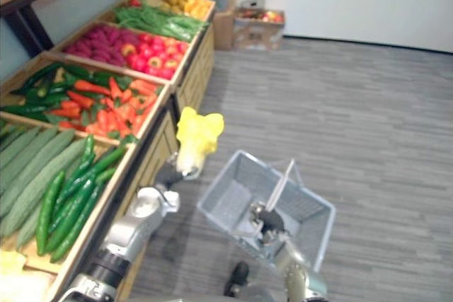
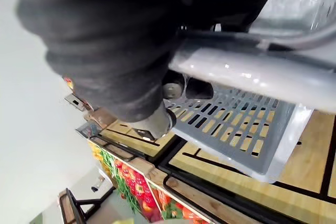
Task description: Pick vegetable in the basket
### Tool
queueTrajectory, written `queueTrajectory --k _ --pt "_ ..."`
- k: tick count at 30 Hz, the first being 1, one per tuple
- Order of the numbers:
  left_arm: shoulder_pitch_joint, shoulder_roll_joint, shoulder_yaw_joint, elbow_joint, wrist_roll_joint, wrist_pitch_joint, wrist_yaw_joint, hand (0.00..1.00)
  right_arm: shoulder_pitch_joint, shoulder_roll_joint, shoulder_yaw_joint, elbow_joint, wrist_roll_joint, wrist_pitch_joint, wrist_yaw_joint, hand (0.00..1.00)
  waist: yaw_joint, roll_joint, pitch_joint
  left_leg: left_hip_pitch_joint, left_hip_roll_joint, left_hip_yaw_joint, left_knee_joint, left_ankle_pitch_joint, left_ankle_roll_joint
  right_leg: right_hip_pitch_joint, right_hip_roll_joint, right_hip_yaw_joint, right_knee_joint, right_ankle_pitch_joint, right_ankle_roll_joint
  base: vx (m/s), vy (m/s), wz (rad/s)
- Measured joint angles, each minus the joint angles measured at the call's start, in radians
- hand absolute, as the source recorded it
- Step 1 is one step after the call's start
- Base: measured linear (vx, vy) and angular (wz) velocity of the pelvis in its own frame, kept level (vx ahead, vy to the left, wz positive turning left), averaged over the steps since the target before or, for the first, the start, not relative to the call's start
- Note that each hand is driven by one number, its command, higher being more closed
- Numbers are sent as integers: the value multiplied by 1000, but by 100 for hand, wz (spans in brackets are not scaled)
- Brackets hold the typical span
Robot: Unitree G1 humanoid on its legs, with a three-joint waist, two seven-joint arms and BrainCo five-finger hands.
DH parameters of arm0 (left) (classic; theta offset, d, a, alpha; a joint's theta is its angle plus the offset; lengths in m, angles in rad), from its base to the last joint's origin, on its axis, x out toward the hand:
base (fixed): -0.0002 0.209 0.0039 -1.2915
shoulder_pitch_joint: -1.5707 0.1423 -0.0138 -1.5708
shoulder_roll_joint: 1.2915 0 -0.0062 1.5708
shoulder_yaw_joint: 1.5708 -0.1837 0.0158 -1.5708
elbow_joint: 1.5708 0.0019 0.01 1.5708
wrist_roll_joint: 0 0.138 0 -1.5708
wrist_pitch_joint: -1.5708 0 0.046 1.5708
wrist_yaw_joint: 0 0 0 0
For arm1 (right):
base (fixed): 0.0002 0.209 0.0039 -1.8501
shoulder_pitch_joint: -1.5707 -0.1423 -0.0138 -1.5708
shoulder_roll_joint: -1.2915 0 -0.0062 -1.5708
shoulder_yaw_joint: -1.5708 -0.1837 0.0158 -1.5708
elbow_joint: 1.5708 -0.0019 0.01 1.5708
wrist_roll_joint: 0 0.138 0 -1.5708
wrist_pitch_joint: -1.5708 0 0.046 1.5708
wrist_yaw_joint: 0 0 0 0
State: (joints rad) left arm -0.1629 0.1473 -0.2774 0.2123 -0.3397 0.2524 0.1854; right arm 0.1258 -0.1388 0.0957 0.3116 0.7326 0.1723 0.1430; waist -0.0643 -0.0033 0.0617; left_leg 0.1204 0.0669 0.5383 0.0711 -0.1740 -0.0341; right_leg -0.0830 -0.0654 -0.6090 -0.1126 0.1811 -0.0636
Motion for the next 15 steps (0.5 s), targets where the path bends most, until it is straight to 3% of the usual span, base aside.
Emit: queueTrajectory --k 4,9,15 --pt "19 -2 -27 1 -12 52 1 100 -3 1 59 2 -24 -1 35 100 16 -2 1 -8 0 -3 2 0 0 -3 0 0 0 0 0 -40 -53 1" --pt "35 -27 -44 91 -41 100 9 100 -17 2 106 -6 -23 -1 99 100 15 -5 3 -6 -1 -2 1 0 0 -2 0 2 0 1 1 -10 -44 -1" --pt "40 -33 -63 132 -47 106 37 100 -18 0 146 -66 -9 0 142 100 16 -10 8 4 -5 -1 2 0 0 0 0 15 0 13 -11 -4 -11 -1"
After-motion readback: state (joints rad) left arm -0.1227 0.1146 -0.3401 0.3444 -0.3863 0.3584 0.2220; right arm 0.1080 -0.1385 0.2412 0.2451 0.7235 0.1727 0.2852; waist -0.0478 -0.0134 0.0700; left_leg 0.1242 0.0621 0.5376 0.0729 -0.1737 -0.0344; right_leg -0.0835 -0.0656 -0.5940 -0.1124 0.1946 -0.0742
